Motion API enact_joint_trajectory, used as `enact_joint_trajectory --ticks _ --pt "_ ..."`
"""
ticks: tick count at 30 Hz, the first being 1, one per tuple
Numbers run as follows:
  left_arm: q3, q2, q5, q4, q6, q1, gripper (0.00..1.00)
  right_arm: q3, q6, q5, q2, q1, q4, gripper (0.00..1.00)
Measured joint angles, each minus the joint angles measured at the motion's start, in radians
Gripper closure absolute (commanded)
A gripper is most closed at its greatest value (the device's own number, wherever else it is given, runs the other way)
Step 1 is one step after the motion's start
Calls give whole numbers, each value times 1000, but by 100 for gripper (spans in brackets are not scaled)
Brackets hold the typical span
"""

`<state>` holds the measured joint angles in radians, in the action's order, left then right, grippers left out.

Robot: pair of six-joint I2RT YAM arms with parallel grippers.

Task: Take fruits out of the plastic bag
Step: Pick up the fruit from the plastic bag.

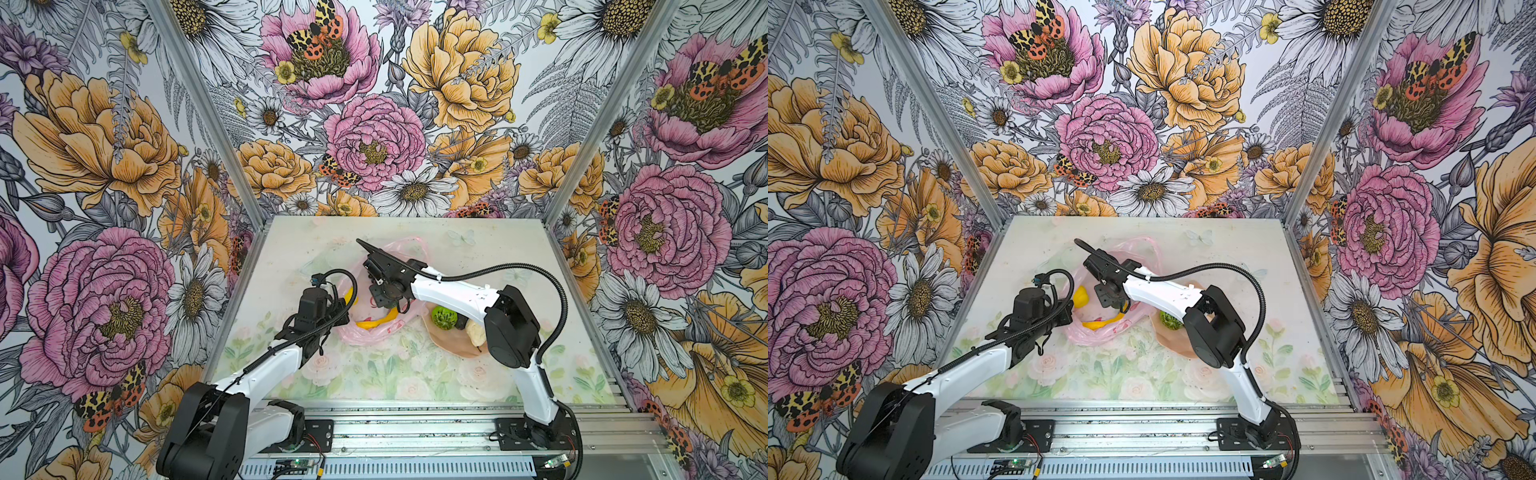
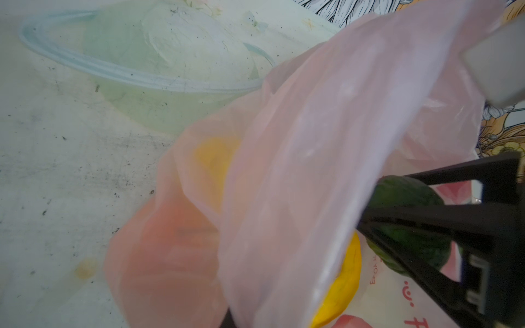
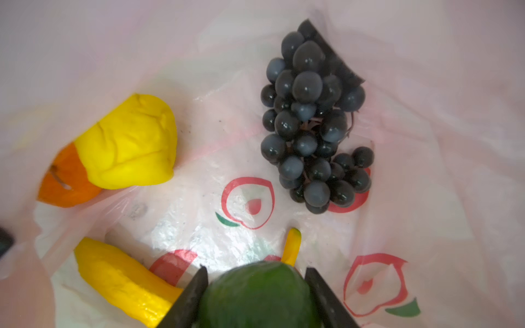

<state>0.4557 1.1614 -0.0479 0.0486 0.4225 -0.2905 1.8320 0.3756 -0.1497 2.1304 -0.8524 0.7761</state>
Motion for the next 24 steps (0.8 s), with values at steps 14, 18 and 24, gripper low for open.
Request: enact_joint_trajectory --ticks 14,18,24 --pt "0 15 0 -6 0 0 100 -34 0 12 -197 -6 1 47" --pt "0 15 0 -6 0 0 100 -80 0 13 -260 -5 -2 47" --pt "0 15 0 -7 0 0 100 -243 6 21 -415 39 -3 46"
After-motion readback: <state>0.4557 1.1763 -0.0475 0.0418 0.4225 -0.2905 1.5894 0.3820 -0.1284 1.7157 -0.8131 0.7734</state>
